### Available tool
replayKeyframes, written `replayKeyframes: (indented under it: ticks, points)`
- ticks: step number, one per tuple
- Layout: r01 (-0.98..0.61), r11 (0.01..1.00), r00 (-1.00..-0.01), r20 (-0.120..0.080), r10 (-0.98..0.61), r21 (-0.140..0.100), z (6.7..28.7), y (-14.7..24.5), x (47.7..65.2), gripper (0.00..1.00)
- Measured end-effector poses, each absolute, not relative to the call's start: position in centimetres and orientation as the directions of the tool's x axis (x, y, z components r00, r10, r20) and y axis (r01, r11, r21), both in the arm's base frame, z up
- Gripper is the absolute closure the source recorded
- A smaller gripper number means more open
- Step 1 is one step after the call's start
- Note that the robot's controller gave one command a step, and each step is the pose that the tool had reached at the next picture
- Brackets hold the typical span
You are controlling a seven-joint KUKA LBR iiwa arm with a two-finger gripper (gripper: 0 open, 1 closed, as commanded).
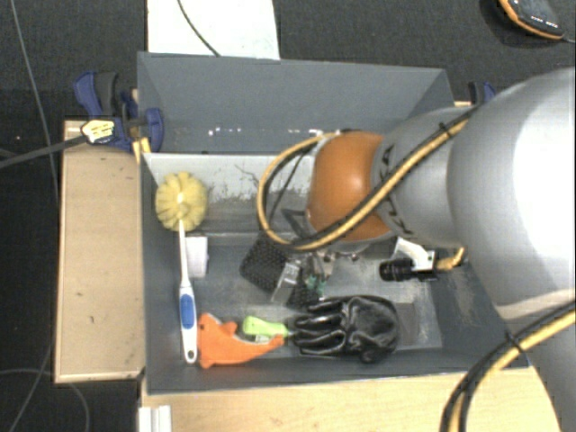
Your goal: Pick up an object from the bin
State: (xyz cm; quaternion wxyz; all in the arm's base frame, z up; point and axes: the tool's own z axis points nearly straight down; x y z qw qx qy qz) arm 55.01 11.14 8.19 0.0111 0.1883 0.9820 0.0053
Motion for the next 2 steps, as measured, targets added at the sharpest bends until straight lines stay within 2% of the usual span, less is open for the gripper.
replayKeyframes:
  ticks: [1,2]
  points:
    - [0.370,0.929,-0.929,-0.011,0.370,0.010,9.6,11.1,54.7,1.00]
    - [0.370,0.929,-0.929,-0.009,0.370,0.009,11.8,11.1,54.7,1.00]
